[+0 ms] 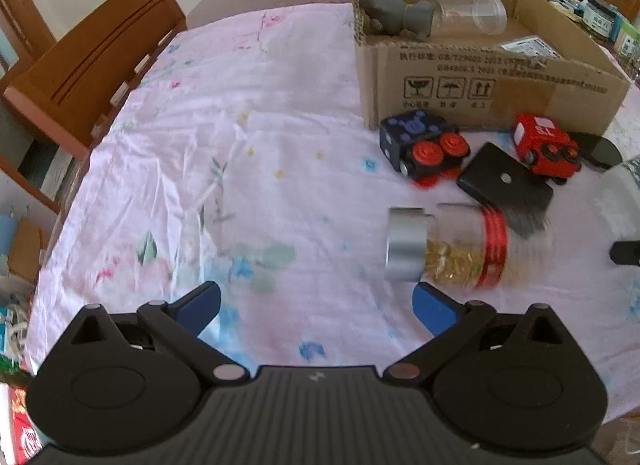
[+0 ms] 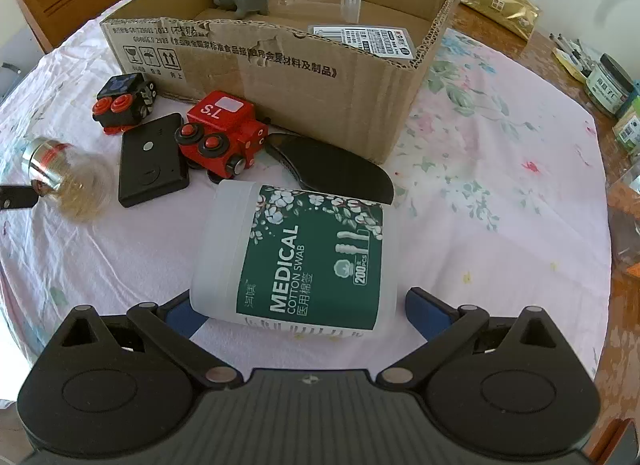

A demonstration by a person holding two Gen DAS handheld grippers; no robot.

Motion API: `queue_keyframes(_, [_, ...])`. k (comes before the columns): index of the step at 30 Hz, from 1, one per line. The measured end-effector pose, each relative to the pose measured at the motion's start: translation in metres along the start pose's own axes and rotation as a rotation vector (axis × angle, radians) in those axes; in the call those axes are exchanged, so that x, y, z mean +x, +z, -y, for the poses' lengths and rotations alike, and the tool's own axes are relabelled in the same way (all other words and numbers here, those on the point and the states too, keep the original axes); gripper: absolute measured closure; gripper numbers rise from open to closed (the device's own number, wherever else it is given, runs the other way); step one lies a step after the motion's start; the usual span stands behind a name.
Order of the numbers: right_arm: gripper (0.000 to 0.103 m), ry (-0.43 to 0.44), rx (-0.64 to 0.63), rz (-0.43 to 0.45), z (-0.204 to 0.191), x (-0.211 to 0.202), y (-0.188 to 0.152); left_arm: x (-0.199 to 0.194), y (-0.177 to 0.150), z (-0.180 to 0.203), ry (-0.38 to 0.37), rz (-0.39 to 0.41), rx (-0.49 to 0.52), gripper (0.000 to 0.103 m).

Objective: Organize rigid objects

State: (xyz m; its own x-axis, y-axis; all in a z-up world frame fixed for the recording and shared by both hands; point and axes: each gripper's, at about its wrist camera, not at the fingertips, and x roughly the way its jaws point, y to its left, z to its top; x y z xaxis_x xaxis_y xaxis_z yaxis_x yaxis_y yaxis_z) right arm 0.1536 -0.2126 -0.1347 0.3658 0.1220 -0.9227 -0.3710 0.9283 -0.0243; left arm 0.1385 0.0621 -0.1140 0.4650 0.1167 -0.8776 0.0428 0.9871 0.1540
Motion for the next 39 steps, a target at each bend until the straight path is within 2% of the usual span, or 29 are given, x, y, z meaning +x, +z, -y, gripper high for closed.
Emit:
queue_keyframes(4, [0.000, -0.001, 0.002, 0.008, 0.000, 0.000, -0.001, 0.005, 0.006, 0.002, -0.011, 0.011, 0.035, 0.002])
queue_keyframes(9, [0.000, -0.001, 0.000, 0.028, 0.000, -0.001, -0.004, -0.003, -0.014, 0.014, -0.147, -0.020, 0.106, 0.001])
queue_keyframes(12, [0.000, -0.001, 0.000, 0.044, 0.000, -0.002, -0.007, -0.012, -0.025, 0.025, -0.230, -0.005, 0.141, 0.001])
queue_keyframes(14, [0.000, -0.001, 0.001, 0.052, 0.000, -0.002, -0.008, -0.014, -0.029, 0.036, -0.258, 0.007, 0.161, 0.001])
queue_keyframes(16, [0.000, -0.003, 0.004, 0.053, 0.000, -0.002, -0.008, -0.008, -0.030, 0.047, -0.253, -0.008, 0.172, 0.000])
queue_keyframes(20, [0.000, -0.006, 0.011, 0.030, -0.003, -0.003, -0.007, -0.005, -0.034, 0.051, -0.254, 0.048, 0.155, 0.000])
queue_keyframes(29, [0.000, -0.011, 0.019, 0.050, -0.007, -0.004, -0.010, 0.004, -0.030, 0.044, -0.282, 0.139, 0.178, 0.000])
queue_keyframes(39, [0.000, -0.017, 0.028, 0.072, -0.011, -0.004, -0.011, 0.000, -0.022, 0.047, -0.270, 0.178, 0.186, 0.001])
